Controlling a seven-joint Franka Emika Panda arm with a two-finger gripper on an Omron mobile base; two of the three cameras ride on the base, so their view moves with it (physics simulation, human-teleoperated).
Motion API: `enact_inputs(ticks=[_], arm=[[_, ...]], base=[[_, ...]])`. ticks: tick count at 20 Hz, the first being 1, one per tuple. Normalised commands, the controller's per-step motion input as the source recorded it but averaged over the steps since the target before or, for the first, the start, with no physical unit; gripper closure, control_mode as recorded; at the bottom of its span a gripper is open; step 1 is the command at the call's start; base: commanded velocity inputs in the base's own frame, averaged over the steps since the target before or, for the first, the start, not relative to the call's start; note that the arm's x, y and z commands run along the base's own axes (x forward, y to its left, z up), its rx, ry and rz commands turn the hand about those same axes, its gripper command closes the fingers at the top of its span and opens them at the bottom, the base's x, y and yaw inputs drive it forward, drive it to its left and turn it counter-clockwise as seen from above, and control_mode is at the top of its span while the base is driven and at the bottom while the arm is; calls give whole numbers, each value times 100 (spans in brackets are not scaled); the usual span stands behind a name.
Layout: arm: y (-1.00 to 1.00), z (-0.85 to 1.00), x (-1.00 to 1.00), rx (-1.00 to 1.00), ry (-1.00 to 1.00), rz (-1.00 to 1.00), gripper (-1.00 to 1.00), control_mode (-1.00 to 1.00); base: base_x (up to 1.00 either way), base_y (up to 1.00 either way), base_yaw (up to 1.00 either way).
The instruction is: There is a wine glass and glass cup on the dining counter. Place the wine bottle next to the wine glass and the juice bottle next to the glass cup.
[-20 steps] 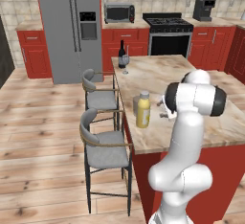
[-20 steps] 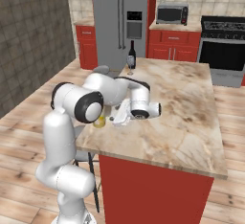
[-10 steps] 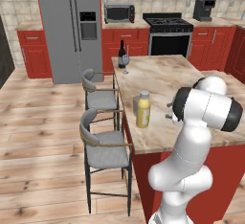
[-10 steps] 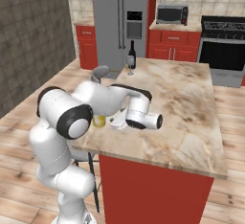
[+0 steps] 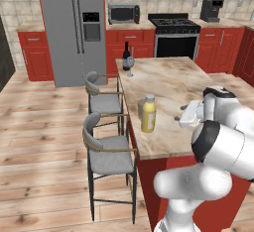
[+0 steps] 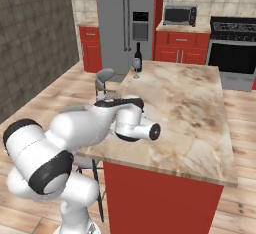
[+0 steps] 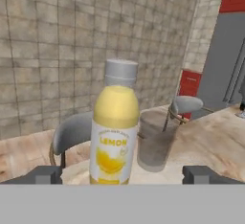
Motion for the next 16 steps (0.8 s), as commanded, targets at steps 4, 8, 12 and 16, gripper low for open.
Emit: enact_inputs(ticks=[4,8,12,16], arm=[[0,51,-45,0,12,-14,-100,-100],[0,46,-49,-2,13,-8,-100,-100],[0,45,-49,-1,27,-7,-100,-100],[0,40,-51,0,30,-7,-100,-100]], base=[[0,0,0],[0,0,0],[0,0,0],[0,0,0]])
